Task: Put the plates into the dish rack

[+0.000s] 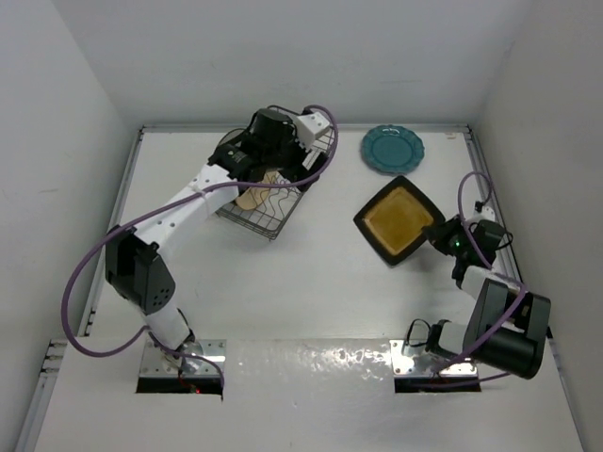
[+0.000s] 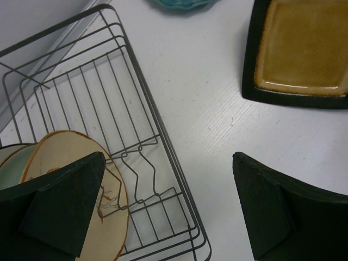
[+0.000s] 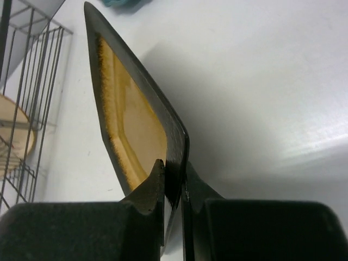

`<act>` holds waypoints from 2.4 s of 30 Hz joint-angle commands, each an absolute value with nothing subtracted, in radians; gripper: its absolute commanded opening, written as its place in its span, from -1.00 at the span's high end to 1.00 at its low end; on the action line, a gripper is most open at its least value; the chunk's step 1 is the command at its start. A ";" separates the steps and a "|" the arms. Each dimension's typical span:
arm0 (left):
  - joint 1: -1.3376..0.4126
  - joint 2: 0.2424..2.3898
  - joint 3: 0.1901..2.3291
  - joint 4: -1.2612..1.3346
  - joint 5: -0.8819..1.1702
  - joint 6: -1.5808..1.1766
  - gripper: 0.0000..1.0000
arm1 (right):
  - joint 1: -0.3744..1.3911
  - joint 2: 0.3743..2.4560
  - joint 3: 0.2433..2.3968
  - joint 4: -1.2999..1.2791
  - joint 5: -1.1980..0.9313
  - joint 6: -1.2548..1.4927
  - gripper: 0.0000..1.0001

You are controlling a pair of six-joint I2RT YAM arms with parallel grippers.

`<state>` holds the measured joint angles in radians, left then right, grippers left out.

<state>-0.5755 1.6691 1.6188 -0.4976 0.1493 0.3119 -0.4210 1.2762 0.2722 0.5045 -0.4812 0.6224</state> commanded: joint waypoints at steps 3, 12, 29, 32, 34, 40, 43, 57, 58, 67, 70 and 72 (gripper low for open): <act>-0.609 1.721 1.692 -0.494 0.292 0.408 -1.00 | -0.289 1.204 0.357 0.434 -0.495 0.318 1.00; -0.620 1.753 1.721 -0.489 0.497 0.718 -1.00 | -0.230 1.161 0.443 0.367 -0.564 0.212 1.00; -0.704 1.882 1.908 -0.660 0.650 0.874 -1.00 | -0.170 1.008 0.515 0.353 -0.830 0.173 1.00; -0.739 1.911 1.907 -0.664 0.621 0.887 -1.00 | -0.157 1.005 0.502 0.384 -0.847 0.184 1.00; -0.750 1.943 1.916 -0.678 0.649 0.893 -1.00 | -0.155 1.006 0.502 0.376 -0.844 0.176 1.00; -0.773 2.035 1.994 -0.730 0.749 0.890 -1.00 | -0.150 0.999 0.479 0.440 -0.868 0.209 1.00; -0.793 2.065 1.980 -0.709 0.712 0.888 -1.00 | -0.150 0.989 0.477 0.452 -0.882 0.216 1.00; -0.793 2.059 1.858 -0.467 0.644 0.583 1.00 | -0.150 0.959 0.445 0.538 -0.884 0.261 1.00; -0.793 2.057 1.847 -0.453 0.649 0.563 1.00 | -0.150 0.960 0.440 0.551 -0.884 0.270 1.00; -0.792 2.034 1.815 -0.413 0.598 0.444 1.00 | -0.150 0.983 0.475 0.465 -0.885 0.235 0.94; -0.785 2.004 1.827 -0.419 0.551 0.401 1.00 | -0.149 0.999 0.494 0.407 -0.870 0.204 0.27; -0.785 1.980 1.816 -0.426 0.551 0.388 1.00 | -0.149 0.999 0.488 0.411 -0.850 0.207 -0.02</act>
<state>-0.7742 2.0735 1.8153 -0.4736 0.6025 0.4278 -0.1528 1.0008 0.4416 0.3740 -0.8627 0.2222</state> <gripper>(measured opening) 0.117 0.471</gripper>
